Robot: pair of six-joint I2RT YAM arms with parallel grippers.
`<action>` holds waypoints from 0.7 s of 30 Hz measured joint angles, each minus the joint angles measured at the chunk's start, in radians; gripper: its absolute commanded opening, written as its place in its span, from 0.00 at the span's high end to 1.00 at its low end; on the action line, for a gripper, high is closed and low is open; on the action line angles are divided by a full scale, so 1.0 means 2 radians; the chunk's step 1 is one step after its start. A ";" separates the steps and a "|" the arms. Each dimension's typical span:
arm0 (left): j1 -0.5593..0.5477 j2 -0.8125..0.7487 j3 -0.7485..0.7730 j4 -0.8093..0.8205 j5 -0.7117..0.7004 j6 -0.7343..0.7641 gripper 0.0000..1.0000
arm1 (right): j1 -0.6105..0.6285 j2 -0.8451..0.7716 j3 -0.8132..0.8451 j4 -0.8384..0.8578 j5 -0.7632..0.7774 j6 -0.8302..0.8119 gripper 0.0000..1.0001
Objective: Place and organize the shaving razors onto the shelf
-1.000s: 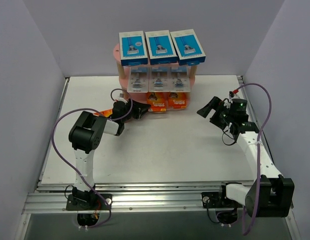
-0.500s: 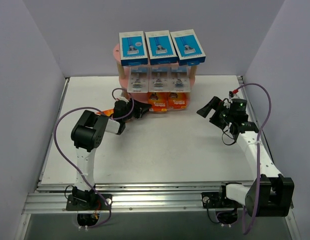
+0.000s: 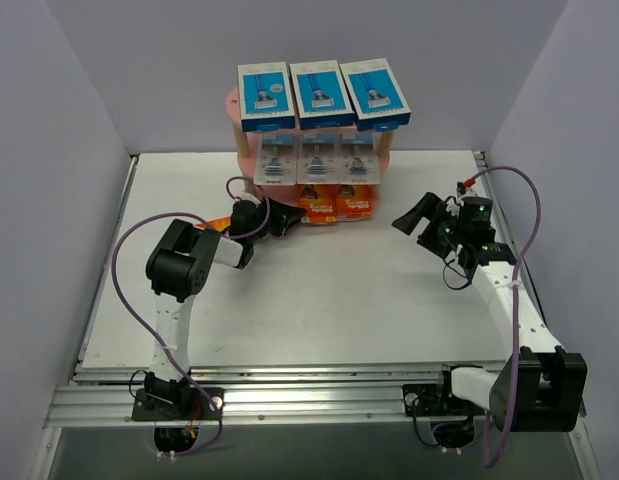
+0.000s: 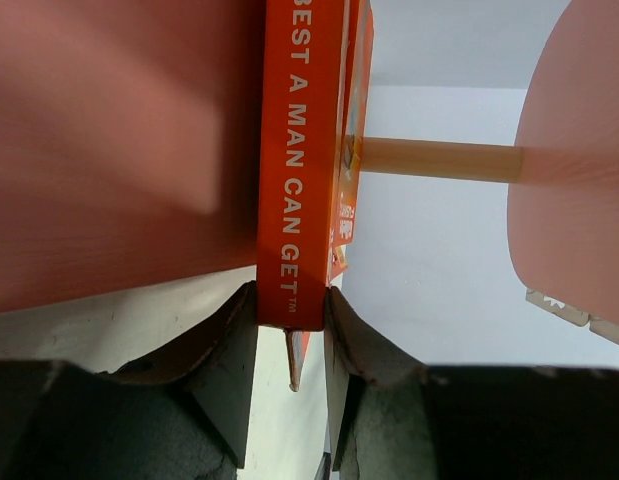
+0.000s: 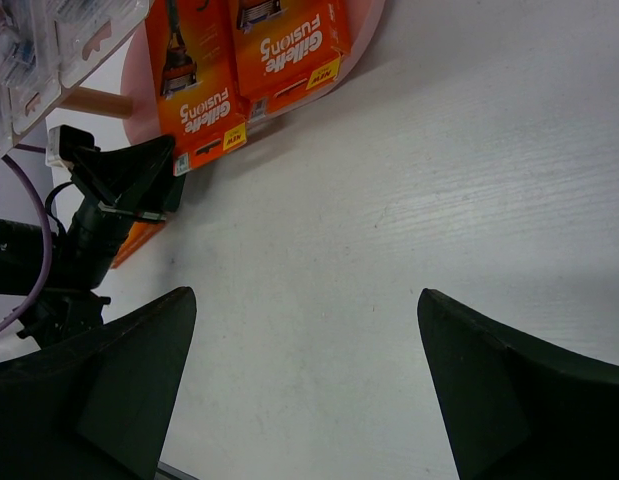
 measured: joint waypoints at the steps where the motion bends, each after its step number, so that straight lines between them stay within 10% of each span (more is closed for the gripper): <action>1: -0.001 0.001 0.000 0.001 0.000 -0.001 0.98 | 0.000 0.000 0.000 0.000 -0.001 0.000 0.12; 21: -0.010 0.025 0.016 0.019 0.000 -0.014 0.91 | 0.000 0.000 -0.002 0.007 -0.003 0.004 0.12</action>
